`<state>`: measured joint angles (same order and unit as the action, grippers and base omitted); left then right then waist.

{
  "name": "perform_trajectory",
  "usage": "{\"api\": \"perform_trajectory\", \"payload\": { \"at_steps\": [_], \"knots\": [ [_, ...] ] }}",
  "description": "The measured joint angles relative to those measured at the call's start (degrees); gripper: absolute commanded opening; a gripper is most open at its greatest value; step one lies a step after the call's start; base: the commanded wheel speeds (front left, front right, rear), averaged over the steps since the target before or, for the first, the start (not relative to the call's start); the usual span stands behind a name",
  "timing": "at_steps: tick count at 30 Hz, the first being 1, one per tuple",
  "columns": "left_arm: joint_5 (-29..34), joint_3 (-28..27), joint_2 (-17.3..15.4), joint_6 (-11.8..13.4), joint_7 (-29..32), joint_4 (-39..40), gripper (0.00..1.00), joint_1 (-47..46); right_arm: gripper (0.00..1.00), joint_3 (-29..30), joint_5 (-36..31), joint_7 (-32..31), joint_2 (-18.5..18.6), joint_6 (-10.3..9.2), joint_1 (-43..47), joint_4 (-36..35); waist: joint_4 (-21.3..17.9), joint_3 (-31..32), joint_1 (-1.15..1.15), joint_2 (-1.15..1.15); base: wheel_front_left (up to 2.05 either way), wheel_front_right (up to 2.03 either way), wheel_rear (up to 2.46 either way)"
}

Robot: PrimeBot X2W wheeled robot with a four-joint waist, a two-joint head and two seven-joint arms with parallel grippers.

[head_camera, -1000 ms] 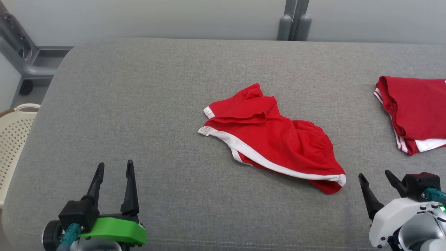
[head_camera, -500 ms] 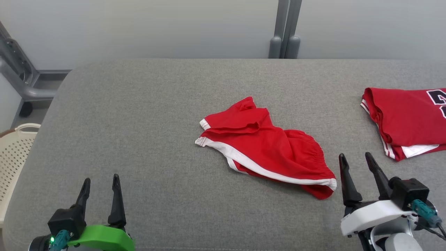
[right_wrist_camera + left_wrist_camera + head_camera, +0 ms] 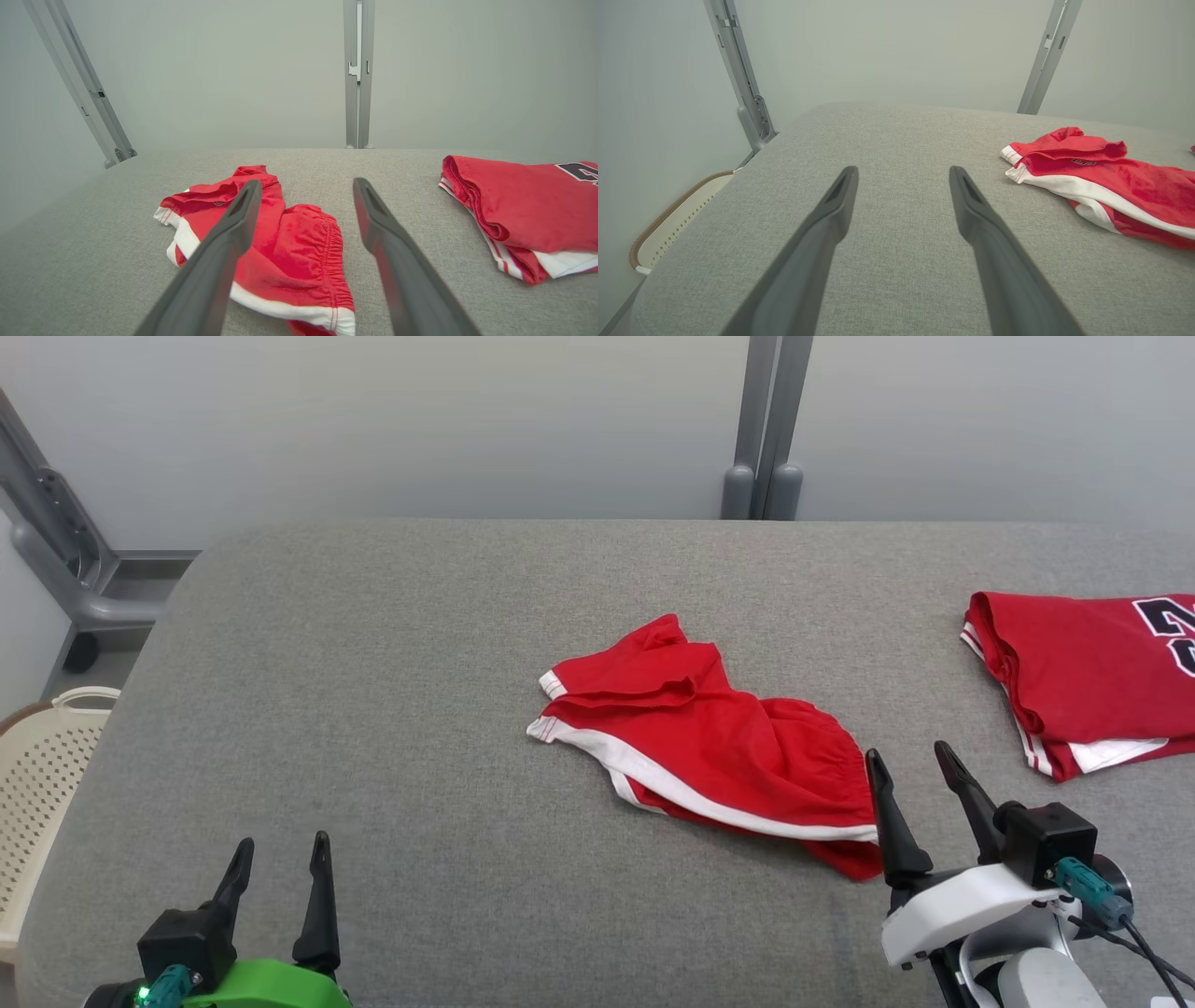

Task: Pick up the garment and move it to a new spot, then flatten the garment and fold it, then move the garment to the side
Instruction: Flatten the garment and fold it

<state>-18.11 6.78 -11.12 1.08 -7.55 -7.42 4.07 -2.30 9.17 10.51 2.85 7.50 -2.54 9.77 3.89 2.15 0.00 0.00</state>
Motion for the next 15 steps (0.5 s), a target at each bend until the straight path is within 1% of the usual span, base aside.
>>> {"api": "perform_trajectory", "payload": {
  "at_steps": [10,15],
  "knots": [
    [-0.82,0.65,0.14,-0.15,0.43,0.19,1.00,-0.01,1.00,-0.55,-0.19,-0.85,0.00,0.00,0.00,0.30,-0.27,-0.54,0.00,0.00,0.00,0.00,0.00],
    [-1.01,1.35,0.09,-0.66,0.79,-0.09,1.00,-0.41,1.00,-0.10,-1.21,-1.63,0.00,0.00,-0.09,-0.30,-0.27,-0.99,0.00,0.00,0.00,0.00,0.00]
  ]
}}
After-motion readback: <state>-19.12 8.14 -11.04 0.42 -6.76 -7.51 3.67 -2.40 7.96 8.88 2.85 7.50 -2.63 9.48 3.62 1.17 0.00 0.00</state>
